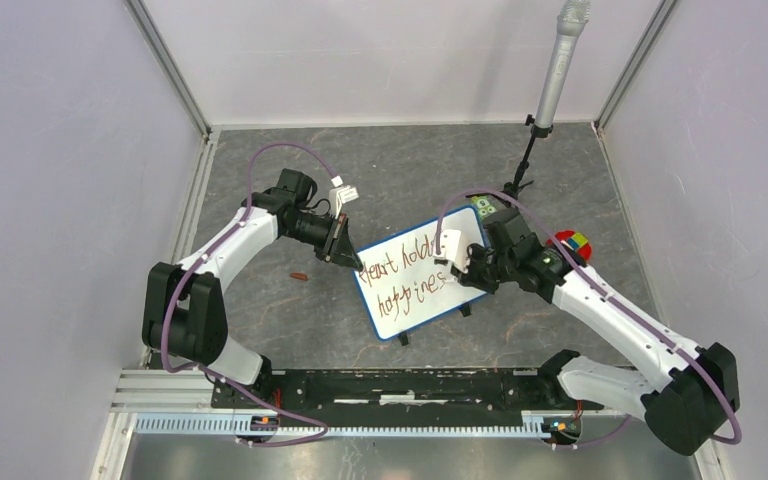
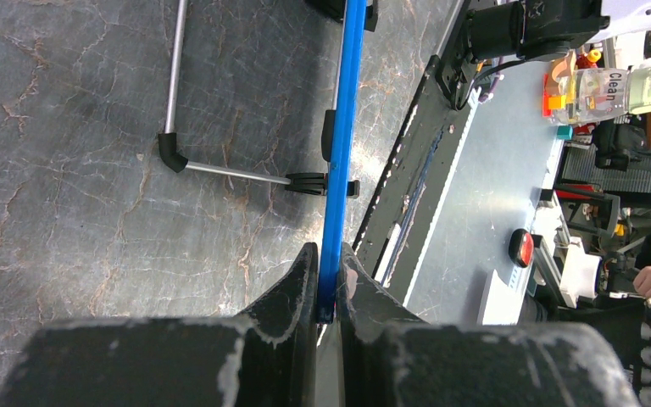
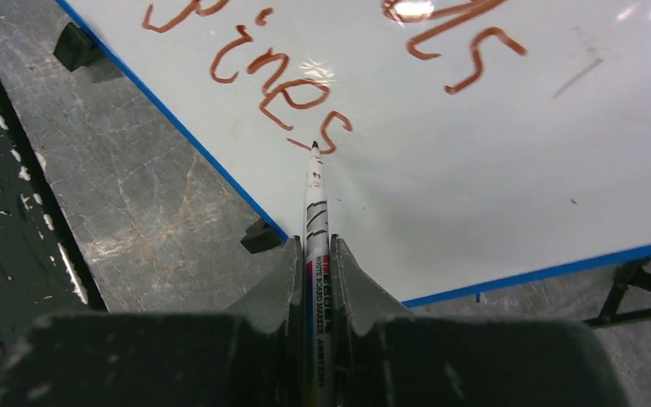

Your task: Write a sentence on the whiteboard

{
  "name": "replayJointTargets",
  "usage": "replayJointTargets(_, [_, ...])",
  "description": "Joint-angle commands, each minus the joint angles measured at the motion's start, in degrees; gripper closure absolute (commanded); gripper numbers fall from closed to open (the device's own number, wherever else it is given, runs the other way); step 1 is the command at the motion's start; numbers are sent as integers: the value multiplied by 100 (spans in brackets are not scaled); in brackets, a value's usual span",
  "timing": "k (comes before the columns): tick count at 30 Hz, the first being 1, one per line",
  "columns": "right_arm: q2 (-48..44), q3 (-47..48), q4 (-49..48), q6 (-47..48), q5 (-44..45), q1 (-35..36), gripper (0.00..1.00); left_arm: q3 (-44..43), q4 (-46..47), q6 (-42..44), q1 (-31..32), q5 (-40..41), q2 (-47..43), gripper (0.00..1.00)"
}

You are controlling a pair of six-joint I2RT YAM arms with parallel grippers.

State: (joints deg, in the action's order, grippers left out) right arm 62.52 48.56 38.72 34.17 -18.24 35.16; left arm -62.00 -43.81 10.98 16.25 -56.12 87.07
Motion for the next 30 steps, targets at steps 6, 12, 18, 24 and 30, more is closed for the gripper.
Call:
replayJointTargets(6, [-107, 400, -17, 12, 90, -489, 100, -181, 0, 207, -8, 4, 22, 98])
replayJointTargets(12, [-5, 409, -183, -96, 254, -566, 100, -172, 4, 212, -1, 5, 23, 98])
replayJointTargets(18, [160, 418, -285, -141, 158, -581, 100, -177, 4, 228, -2, 4, 30, 98])
replayJointTargets(24, [295, 496, -271, -152, -146, -582, 100, -164, 6, 229, -2, 4, 23, 98])
replayJointTargets(30, [297, 389, -160, -35, -326, -571, 100, -144, 4, 218, -1, 31, 5, 97])
